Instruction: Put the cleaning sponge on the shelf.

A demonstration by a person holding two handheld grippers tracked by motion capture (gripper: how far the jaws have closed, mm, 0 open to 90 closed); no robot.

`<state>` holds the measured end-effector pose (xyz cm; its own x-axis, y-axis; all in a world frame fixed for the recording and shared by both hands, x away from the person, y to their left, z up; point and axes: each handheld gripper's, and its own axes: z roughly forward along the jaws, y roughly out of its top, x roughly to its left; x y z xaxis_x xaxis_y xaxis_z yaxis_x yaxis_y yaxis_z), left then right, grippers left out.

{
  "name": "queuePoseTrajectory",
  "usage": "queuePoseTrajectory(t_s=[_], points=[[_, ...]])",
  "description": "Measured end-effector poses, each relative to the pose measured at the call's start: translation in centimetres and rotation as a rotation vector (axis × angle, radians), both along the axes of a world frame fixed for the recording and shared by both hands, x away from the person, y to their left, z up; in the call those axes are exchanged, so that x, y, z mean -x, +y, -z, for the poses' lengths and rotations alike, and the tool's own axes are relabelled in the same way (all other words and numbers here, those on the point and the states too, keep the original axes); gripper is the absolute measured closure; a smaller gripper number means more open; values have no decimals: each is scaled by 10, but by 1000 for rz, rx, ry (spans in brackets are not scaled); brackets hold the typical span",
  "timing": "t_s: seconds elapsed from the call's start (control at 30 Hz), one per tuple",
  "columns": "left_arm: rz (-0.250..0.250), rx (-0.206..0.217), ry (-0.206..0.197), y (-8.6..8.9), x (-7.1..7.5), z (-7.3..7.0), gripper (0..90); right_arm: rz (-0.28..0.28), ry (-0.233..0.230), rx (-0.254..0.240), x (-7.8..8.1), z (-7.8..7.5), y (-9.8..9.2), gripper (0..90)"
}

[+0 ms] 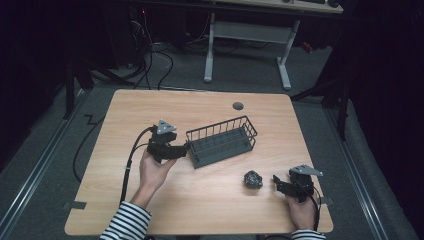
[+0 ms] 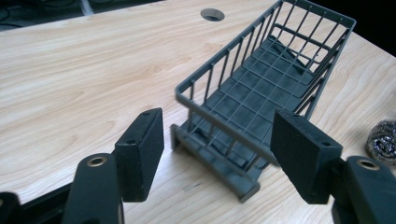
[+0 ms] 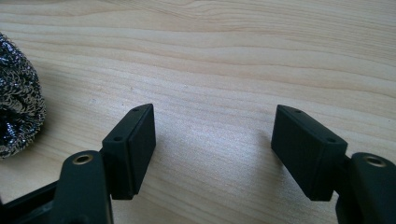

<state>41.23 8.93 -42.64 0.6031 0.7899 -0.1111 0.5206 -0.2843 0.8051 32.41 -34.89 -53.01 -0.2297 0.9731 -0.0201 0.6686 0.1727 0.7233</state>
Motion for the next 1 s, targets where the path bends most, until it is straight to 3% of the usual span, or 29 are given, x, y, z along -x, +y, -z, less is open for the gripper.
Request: queuePoseTrajectory(t_s=[0.27, 0.33, 0.5, 0.63, 1.0], points=[[-45, -10, -19, 32, 9, 0, 362, 1, 1, -1, 0, 0, 0, 310], [-59, 12, -19, 43, 13, 1, 361, 0, 0, 0, 0, 0, 0, 309], [-91, 13, -25, 62, 17, 4, 362, 1, 0, -1, 0, 0, 0, 309], [-123, 40, -22, 77, 19, 7, 362, 1, 1, -2, 0, 0, 0, 310], [-181, 34, 4, 109, 31, 27, 359, 1, 1, -1, 0, 0, 0, 310]])
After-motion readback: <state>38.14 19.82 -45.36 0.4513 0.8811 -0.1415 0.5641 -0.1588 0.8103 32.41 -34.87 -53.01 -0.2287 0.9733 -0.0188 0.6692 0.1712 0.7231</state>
